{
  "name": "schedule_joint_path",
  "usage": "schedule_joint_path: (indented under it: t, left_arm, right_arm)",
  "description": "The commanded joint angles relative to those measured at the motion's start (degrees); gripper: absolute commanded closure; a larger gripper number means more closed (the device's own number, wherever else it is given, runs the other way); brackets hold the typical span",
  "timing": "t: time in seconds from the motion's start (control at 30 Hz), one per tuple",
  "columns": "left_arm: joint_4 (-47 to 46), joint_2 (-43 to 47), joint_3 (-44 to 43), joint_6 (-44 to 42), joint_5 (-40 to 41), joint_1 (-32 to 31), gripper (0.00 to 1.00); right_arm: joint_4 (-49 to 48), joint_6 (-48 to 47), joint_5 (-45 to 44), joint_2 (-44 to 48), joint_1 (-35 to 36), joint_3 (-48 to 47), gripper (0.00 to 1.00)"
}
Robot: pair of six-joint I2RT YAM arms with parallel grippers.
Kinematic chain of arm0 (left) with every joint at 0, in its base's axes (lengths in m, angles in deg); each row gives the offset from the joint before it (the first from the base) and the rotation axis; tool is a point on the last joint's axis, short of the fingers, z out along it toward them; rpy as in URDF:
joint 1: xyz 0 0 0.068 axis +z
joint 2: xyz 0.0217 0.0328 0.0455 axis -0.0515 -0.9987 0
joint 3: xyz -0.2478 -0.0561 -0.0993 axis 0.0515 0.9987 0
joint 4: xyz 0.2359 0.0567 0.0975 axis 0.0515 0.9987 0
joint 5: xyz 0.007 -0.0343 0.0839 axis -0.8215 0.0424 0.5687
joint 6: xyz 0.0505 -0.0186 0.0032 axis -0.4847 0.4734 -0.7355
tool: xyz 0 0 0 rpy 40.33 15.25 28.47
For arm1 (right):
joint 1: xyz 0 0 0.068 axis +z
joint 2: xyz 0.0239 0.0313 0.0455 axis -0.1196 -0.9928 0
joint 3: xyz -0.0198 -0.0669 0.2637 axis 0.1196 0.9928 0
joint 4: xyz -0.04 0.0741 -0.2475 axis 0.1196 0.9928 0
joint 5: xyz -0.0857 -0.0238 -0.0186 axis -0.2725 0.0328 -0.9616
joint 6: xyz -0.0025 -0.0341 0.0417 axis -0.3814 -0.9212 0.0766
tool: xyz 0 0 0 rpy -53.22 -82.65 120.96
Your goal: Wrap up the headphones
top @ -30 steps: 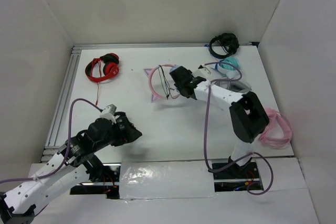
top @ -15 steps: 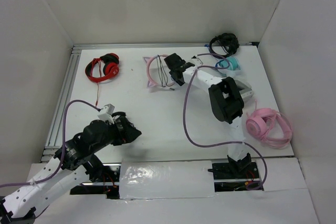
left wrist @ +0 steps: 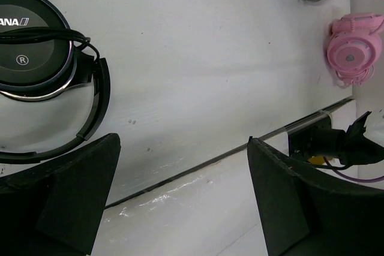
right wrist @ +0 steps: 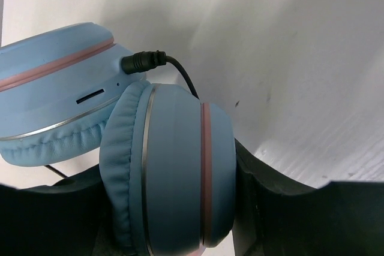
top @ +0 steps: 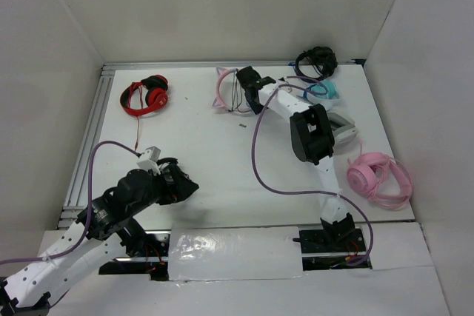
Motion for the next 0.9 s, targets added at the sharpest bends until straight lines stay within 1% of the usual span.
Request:
schedule_joint_path:
  t: [0.0, 0.13, 0.2, 0.23, 0.33, 0.57, 0.77, 0.8, 0.87]
  left_arm:
    - [-0.79, 0.31, 0.2, -0.84, 1.23, -0.21, 0.01]
    - [-1.04, 0.84, 1.42, -0.49, 1.67, -0.21, 0.01]
    - [-2.45, 1.1, 2.13, -0.92, 1.15, -0.21, 0.01]
    - [-2.89, 1.1, 2.39, -1.27, 0.8, -0.21, 0.01]
    - [-3.77, 1.19, 2.13, -1.89, 0.09, -0.21, 0.01]
    - [-2.19, 1.54, 1.69, -1.28, 0.53, -0.21, 0.01]
    - [-1.84, 1.81, 1.43, -1.28, 0.79, -0.21, 0.01]
    - [-1.84, 1.81, 1.34, -1.45, 0.79, -0.21, 0.01]
    - [-1.93, 1.54, 1.16, -1.54, 0.71, -0.22, 0.01]
  right_arm:
    - [4.7, 9.97, -2.21, 0.11, -2.67, -3.41, 1.0]
    - [6.47, 14.11, -2.3, -0.16, -5.39, -3.23, 1.0]
    - [8.83, 15.61, -2.21, -0.86, -6.45, -4.63, 1.0]
    - [10.58, 17.97, -2.12, -1.21, -7.33, -4.99, 1.0]
    - [11.48, 22.11, -1.5, -1.39, -9.0, -4.47, 1.0]
    - [12.97, 27.13, 0.6, -3.58, -11.81, -6.65, 1.0]
    - [12.36, 27.84, 2.28, -4.2, -13.66, -7.1, 1.0]
    - [12.1, 27.49, 2.19, -4.11, -13.75, -7.1, 0.99]
    - [11.13, 26.44, 2.1, -3.68, -13.66, -6.66, 0.91]
